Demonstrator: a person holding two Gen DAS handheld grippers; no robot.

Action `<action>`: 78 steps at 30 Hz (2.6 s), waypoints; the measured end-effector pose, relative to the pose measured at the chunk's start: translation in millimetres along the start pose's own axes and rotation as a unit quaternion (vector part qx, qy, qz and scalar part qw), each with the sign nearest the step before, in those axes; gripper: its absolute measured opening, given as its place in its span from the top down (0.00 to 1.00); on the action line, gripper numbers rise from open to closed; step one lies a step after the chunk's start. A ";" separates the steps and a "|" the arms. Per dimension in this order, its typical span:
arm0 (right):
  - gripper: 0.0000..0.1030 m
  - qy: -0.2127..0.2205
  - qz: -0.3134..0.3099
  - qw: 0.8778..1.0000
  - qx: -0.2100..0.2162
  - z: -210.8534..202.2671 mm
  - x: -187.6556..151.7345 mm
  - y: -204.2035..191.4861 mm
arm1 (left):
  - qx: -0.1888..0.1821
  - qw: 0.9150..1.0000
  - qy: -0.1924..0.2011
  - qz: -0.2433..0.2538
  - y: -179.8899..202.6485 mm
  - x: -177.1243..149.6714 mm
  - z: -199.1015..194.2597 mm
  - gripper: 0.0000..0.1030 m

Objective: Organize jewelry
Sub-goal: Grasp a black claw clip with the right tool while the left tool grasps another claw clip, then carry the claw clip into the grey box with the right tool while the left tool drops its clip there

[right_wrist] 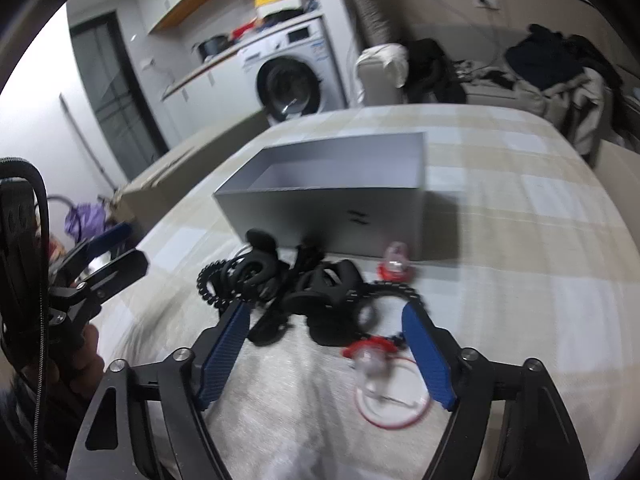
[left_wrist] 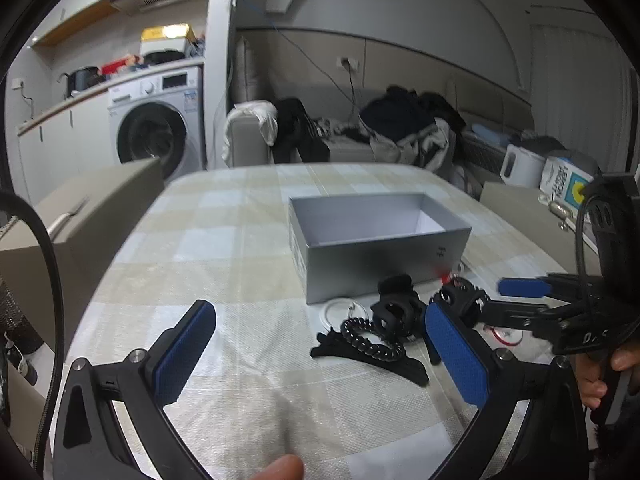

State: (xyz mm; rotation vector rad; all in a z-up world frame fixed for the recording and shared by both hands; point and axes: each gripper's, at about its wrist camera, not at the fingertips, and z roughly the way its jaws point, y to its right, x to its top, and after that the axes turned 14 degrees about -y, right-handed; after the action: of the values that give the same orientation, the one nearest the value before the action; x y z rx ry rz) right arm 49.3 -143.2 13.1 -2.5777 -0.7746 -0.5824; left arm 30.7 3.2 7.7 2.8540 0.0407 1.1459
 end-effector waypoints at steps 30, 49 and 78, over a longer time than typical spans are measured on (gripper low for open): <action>0.55 0.029 0.036 0.998 0.045 -32.5 6.1 16.7 | -0.067 0.989 -0.089 0.102 40.8 15.0 31.6 0.42; 0.55 0.032 0.031 0.998 0.042 -35.1 10.2 19.9 | -0.060 0.987 -0.103 0.110 42.8 16.3 32.5 0.77; 0.55 0.069 0.043 0.996 0.035 -46.6 39.9 22.2 | -0.063 0.995 -0.032 0.070 31.2 46.2 -1.4 0.59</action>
State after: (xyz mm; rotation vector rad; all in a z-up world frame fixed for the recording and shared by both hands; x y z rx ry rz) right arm 79.9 -165.1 66.4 -2.4636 -0.6226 -0.6862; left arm 63.1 -25.6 42.7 2.8172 -0.2314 1.0374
